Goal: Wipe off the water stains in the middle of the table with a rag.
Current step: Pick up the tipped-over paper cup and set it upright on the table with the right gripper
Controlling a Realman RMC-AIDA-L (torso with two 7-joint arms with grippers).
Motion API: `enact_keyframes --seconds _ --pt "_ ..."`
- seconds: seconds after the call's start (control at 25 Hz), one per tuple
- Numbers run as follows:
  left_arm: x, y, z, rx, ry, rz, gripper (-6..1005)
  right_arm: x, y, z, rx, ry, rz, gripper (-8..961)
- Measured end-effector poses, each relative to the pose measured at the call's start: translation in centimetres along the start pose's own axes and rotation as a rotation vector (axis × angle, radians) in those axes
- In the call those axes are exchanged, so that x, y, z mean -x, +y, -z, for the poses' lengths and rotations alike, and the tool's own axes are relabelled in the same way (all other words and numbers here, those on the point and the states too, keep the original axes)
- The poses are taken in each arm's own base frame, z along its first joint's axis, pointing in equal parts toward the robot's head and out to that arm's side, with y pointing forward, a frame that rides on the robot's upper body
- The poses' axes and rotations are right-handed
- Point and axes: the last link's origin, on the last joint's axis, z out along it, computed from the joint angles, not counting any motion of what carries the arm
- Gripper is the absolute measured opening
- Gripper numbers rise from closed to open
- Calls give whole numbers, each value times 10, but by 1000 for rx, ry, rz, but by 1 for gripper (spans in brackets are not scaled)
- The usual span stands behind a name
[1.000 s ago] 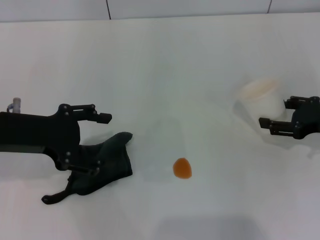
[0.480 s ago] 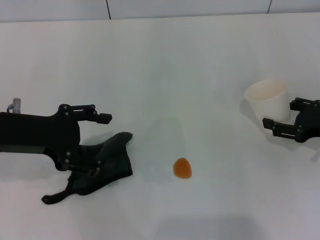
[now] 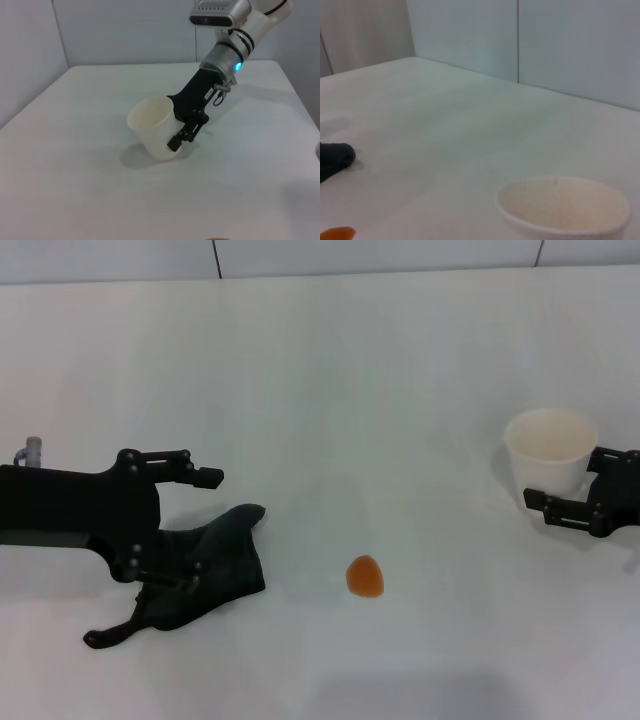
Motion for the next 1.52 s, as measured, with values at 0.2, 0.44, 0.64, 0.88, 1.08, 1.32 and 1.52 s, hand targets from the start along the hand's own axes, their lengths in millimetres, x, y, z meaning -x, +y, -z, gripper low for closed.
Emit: enact_keyframes --seconds 0.2,0.44,0.64,0.88,1.08,1.32,1.52 --pt "-1 -1 0 1 0 -4 860 -2 4 2 21 0 -5 706" --pt "-3 -2 -1 4 -3 0 859 -6 6 5 26 4 -14 712" --pt "-3 -2 -1 6 -4 -2 858 -9 6 8 22 11 -15 714" --pt "-4 -2 -1 7 -3 -1 858 -11 8 9 34 23 -20 716" --pt "-4 -1 -1 10 -3 -1 857 -10 9 9 45 19 -26 730" --pt "-3 -1 -1 12 -2 1 856 -12 11 11 57 30 -40 796" --pt "-3 0 0 10 -1 2 856 -14 11 13 57 37 -47 796"
